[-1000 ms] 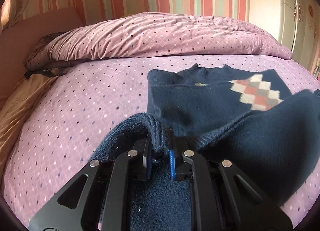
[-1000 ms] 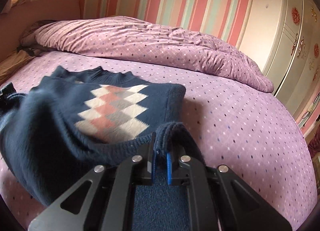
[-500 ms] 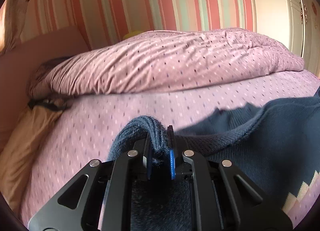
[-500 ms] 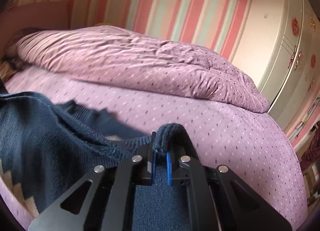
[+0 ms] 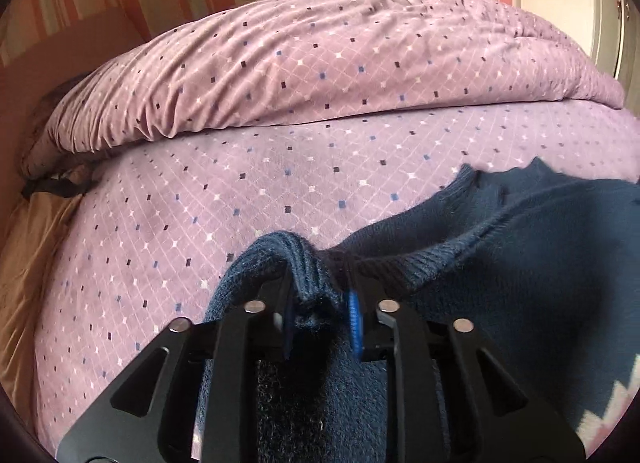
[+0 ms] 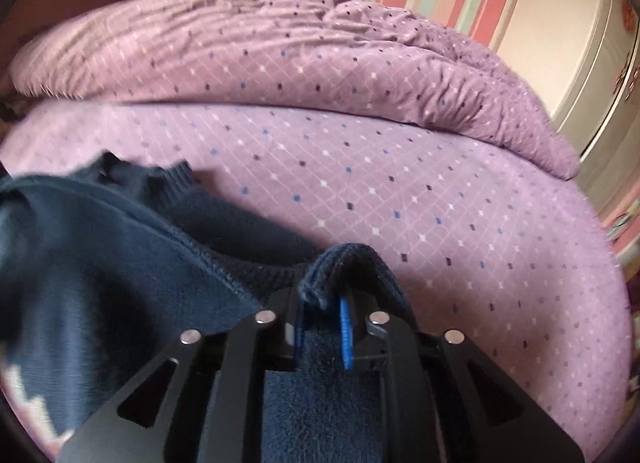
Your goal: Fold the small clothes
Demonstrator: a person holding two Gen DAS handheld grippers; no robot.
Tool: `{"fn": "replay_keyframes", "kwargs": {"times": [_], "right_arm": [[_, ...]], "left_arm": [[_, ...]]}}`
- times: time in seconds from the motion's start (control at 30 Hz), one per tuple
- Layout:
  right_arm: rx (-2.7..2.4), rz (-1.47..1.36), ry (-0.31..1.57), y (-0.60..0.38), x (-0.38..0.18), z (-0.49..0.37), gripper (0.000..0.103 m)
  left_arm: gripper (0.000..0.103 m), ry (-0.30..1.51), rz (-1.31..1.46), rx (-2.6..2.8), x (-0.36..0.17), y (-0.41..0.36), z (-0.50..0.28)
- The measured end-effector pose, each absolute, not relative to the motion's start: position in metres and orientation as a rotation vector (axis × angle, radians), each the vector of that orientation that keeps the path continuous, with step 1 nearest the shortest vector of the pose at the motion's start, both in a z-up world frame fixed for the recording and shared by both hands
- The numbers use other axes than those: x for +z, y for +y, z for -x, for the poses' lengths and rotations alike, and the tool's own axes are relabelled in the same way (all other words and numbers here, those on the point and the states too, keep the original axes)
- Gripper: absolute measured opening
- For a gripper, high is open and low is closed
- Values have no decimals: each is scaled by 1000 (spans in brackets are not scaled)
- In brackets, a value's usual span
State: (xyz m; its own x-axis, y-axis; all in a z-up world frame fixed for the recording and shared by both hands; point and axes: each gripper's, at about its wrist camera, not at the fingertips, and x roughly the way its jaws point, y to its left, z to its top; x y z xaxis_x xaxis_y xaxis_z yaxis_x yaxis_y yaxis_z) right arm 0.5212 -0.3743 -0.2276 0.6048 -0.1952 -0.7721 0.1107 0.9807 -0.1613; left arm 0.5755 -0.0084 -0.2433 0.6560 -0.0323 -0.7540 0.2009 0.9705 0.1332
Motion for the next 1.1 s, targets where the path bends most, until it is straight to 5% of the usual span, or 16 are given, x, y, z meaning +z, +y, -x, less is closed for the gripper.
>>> {"fn": "replay_keyframes", "kwargs": {"times": [0.03,0.07,0.13,0.17,0.33,0.43,0.57,0.77,0.9,1.0,1.1], "right_arm": [[-159,72,904,-378,-222,-520,25],[-137,45,903,-380,-216,-519,46],[-108,19,851,-383,-199,-509,80],[-95,14,809,-384,-190,-502,84],[-29,48,830,-381,-186,-495,83],[24,77,912,-371,-202,-504,57],[14,109,1001,-361,-223,-530,36],[-80,-5,1144,-389,-254,-579,24],[-105,-40,1189,-393,-269,-586,26],[-63,18,1069,-373,-237,-560,67],[-83,102,940,-354,-210,-521,75]], "left_arm": [[37,850,-222,-137,-240,-10,-573],[60,850,-237,-133,-237,-11,-571],[80,821,-247,-129,-226,-13,-561],[80,813,-240,-141,-222,-12,-557],[79,856,-262,-183,-222,-12,-544],[78,876,-266,-200,-228,-13,-534],[78,912,-256,-208,-238,-13,-528],[78,918,-262,-212,-242,-16,-522],[79,953,-216,-220,-242,-18,-530],[86,968,-175,-229,-235,-22,-547],[90,1011,-127,-245,-235,-29,-573]]}}
